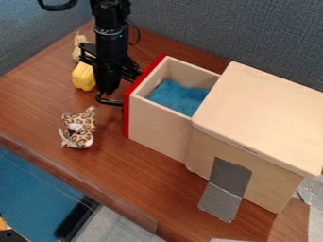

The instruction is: Close a drawer

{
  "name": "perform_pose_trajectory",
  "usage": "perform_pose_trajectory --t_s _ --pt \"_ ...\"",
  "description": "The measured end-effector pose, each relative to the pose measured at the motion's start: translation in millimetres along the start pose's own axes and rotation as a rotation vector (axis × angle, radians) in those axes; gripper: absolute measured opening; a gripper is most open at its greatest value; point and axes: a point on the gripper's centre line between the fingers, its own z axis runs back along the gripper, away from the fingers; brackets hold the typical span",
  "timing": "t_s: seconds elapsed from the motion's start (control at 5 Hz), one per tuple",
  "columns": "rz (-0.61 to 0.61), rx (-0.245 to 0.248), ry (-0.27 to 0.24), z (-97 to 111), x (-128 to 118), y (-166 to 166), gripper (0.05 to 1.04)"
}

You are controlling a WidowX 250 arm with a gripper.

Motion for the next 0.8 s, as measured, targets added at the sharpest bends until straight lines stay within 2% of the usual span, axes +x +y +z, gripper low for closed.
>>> perform_pose_trajectory --t_s 0.2,0.4,0.6,0.8 --pt "-0.051 -0.029 -0.012 0.4 1.6 -23.9 0.109" --pt "-0.108 -0.034 -0.029 5.1 3.3 -42.4 0.109" --pt "-0.154 -0.065 -0.022 5.2 3.0 -68.4 0.109" --pt "-0.163 -0.088 -0.009 3.9 2.5 -79.9 0.109"
